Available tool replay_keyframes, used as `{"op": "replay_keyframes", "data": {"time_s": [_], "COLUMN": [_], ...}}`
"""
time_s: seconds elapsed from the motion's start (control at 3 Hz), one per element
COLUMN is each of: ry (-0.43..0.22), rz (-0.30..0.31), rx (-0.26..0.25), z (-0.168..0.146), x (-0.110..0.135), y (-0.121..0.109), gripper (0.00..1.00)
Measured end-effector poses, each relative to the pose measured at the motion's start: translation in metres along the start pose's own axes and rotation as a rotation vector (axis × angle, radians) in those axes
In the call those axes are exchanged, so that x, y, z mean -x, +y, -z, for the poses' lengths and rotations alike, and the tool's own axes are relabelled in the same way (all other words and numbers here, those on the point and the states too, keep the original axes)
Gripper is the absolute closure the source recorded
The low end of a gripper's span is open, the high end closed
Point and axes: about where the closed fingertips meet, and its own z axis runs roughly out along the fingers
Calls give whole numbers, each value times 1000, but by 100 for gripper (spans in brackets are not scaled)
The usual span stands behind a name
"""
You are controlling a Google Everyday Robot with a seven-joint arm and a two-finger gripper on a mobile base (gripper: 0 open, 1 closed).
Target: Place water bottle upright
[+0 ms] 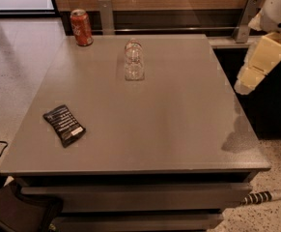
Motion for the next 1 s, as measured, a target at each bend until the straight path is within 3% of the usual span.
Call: {"op": "replay_keyframes", "data": {"time_s": [0.33, 0.67, 1.0], "ry": [-28, -25, -45], "rz": [-133, -241, -348], "rx": [18, -9, -83], "z": [-13, -24, -24], "x": [22, 55, 82], "y": [-34, -48, -42], "gripper": [0, 0, 0]}}
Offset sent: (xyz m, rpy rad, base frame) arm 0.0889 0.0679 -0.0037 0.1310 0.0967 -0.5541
